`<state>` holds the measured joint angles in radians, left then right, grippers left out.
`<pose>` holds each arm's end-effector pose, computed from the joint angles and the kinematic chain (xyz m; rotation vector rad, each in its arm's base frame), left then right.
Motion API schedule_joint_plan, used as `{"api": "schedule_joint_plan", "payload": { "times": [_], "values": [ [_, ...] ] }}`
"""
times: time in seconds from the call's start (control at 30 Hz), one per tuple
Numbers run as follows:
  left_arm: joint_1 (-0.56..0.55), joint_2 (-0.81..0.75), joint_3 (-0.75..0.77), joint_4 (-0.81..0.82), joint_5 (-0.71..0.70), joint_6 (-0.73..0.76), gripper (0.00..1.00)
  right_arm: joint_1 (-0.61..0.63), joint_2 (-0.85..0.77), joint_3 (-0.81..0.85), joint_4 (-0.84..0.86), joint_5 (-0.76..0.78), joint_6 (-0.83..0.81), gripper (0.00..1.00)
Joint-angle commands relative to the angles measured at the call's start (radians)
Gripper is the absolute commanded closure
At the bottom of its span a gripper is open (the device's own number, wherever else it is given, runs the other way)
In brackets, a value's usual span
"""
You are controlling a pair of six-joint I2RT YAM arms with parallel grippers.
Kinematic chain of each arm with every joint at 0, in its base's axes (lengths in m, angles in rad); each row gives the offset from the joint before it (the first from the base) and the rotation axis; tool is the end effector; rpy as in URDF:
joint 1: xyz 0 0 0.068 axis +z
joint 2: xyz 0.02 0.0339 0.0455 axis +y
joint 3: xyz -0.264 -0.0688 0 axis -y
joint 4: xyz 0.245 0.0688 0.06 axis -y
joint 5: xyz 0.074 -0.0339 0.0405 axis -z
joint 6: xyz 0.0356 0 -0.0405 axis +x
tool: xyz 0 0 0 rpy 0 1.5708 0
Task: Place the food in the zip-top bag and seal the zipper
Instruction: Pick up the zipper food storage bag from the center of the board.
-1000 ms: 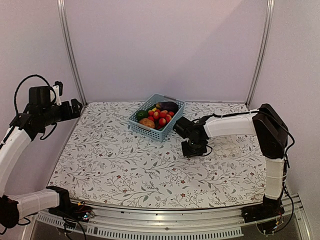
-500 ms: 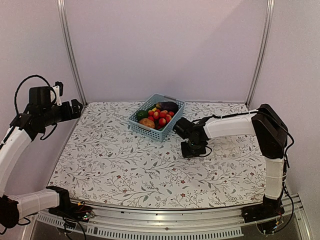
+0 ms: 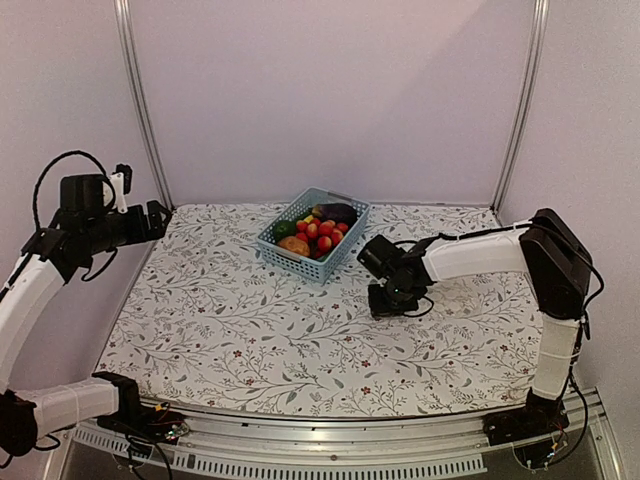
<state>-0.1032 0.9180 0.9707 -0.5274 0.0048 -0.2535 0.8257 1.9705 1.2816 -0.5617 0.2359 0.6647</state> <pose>0.1975 -0.0206 0.3459 -0.1511 2.0476 -0.2272 0.2666 0.2767 0.1442 -0.1685 2.7430 0.0616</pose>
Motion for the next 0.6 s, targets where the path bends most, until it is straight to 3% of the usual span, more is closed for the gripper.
{"api": "schedule_joint_plan", "payload": {
  "times": [0.0, 0.2, 0.57],
  "values": [
    [-0.053, -0.013, -0.021, 0.029, 0.083, 0.010, 0.01, 0.036, -0.104, -0.057, 0.010, -0.063, -0.078, 1.00],
    [-0.147, -0.074, -0.066, 0.050, 0.111, -0.088, 0.00, 0.112, -0.198, -0.130, 0.075, -0.169, -0.118, 1.00],
    [-0.296, -0.196, -0.303, 0.225, 0.214, -0.485, 0.03, 0.305, -0.250, -0.165, 0.317, -0.312, -0.066, 1.00]
  ]
}}
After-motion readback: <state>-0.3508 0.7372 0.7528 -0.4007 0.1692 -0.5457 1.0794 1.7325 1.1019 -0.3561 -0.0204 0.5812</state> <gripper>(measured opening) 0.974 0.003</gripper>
